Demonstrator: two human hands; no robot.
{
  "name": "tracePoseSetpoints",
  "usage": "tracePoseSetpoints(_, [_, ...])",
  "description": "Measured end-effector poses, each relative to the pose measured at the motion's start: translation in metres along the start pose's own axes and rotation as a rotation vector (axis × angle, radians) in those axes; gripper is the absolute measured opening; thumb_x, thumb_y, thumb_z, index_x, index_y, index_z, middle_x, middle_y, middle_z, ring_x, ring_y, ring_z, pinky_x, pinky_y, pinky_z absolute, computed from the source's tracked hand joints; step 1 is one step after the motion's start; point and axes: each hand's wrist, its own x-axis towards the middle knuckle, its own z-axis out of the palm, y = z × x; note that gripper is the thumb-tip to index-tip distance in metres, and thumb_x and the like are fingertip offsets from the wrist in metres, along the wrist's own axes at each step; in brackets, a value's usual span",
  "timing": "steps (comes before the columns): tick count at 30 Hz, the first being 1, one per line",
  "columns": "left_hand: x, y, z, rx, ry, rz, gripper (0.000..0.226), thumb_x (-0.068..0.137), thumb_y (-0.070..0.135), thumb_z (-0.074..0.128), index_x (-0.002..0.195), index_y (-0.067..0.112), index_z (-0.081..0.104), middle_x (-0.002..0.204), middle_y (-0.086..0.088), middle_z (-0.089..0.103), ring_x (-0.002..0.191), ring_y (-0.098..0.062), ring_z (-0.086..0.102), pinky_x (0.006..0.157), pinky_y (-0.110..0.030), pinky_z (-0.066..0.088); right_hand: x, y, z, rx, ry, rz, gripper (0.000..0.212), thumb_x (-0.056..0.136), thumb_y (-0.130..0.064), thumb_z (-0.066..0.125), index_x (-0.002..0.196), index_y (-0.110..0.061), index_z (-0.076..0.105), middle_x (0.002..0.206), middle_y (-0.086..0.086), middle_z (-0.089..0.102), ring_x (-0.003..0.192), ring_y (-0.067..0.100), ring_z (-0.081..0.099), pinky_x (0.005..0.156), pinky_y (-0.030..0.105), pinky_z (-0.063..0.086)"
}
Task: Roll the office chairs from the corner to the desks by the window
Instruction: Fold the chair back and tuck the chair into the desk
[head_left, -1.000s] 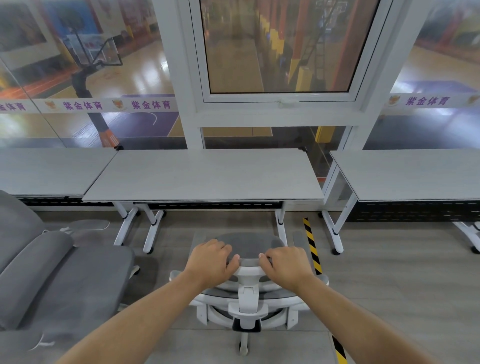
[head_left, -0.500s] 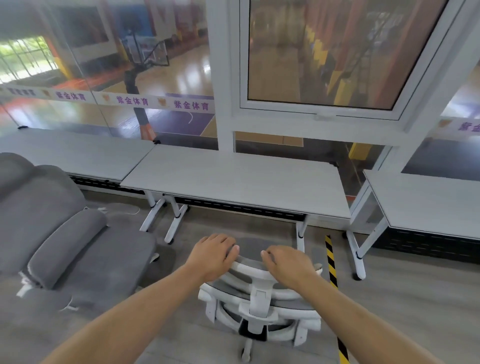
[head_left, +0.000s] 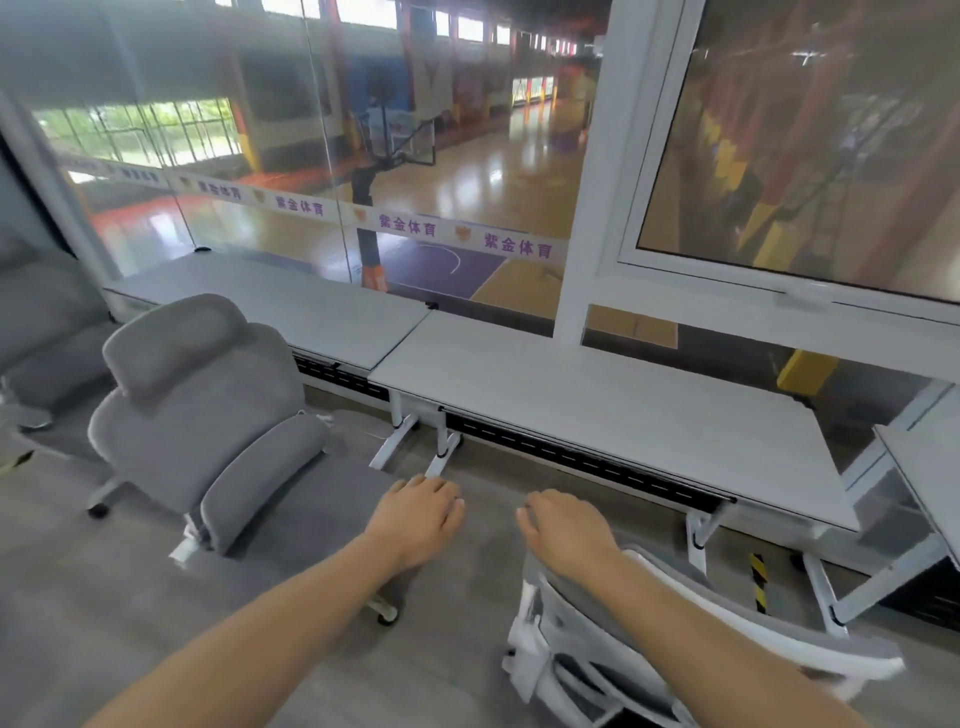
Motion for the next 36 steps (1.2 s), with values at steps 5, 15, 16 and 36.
tracePoseSetpoints(5, [-0.024, -0.118, -0.02, -0.003, 0.018, -0.087, 0.067, 0.087, 0.054, 0.001, 0.11, 0.023, 0.057, 0.117, 0.003, 0.06, 0.114, -0.023, 0.054, 0.098, -0.039, 0.04, 0.066, -0.098, 0.015, -0.008, -0.022, -0.084, 0.037, 0.102, -0.044, 0.033, 0.106, -0.017, 0.058, 0.107, 0.006, 0.062, 0.101, 0.032, 0.059, 0.08, 0.039, 0.044])
tracePoseSetpoints(15, [-0.06, -0.299, -0.019, 0.007, 0.036, -0.347, 0.063, 0.087, 0.054, 0.004, 0.105, 0.021, 0.054, 0.109, 0.0, 0.06, 0.107, -0.027, 0.055, 0.091, -0.04, 0.041, 0.195, -0.256, 0.059, 0.004, -0.09, -0.304, 0.036, 0.101, -0.045, 0.032, 0.106, -0.018, 0.056, 0.108, 0.005, 0.063, 0.102, 0.034, 0.06, 0.079, 0.041, 0.048])
tracePoseSetpoints(16, [-0.062, -0.316, -0.019, 0.003, 0.037, -0.371, 0.063, 0.087, 0.054, 0.004, 0.106, 0.022, 0.054, 0.11, 0.001, 0.059, 0.108, -0.025, 0.054, 0.092, -0.04, 0.041, 0.21, -0.269, 0.064, 0.006, -0.095, -0.326, 0.037, 0.101, -0.045, 0.032, 0.106, -0.017, 0.056, 0.108, 0.005, 0.063, 0.102, 0.034, 0.06, 0.08, 0.041, 0.048])
tracePoseSetpoints(36, [0.054, -0.652, -0.092, 0.216, 0.226, -0.292, 0.036, 0.096, 0.042, 0.031, 0.097, 0.023, 0.062, 0.095, 0.002, 0.064, 0.096, -0.026, 0.06, 0.086, -0.04, 0.048, 0.478, -0.492, 0.107, 0.139, -0.103, -0.419, 0.038, 0.1, -0.041, 0.037, 0.124, -0.021, 0.058, 0.119, 0.006, 0.066, 0.107, 0.031, 0.062, 0.086, 0.038, 0.048])
